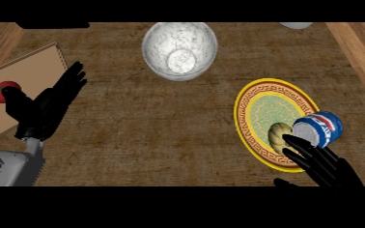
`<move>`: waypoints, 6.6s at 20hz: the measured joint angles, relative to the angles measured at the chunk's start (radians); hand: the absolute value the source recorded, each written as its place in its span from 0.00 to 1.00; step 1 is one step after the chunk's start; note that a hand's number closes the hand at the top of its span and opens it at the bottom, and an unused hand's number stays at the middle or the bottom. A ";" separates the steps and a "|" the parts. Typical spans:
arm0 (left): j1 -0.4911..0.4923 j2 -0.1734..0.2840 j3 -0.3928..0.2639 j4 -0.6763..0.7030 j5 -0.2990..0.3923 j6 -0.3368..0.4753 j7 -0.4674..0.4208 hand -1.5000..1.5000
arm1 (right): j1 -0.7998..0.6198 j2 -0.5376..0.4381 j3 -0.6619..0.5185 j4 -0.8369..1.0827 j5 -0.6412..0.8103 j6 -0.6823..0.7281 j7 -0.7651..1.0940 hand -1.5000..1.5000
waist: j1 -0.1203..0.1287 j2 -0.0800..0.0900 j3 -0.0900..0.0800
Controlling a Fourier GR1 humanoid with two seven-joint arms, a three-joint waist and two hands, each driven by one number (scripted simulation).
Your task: Pick the squash from the plate and place it in the bowl
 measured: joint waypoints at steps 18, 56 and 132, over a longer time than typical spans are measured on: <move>-0.024 -0.018 0.013 -0.008 -0.006 -0.018 0.036 0.50 | 0.175 0.081 0.200 -0.469 0.921 0.435 0.893 0.00 | 0.016 0.006 -0.003; -0.004 -0.145 0.182 -0.055 -0.143 -0.174 0.113 0.50 | -0.118 0.348 0.199 -0.230 1.162 0.858 1.155 0.00 | 0.019 0.006 0.001; -0.041 -0.255 0.301 -0.043 -0.259 -0.261 0.147 0.50 | -0.960 0.009 -0.515 0.336 0.503 1.261 0.478 1.00 | 0.015 0.003 0.001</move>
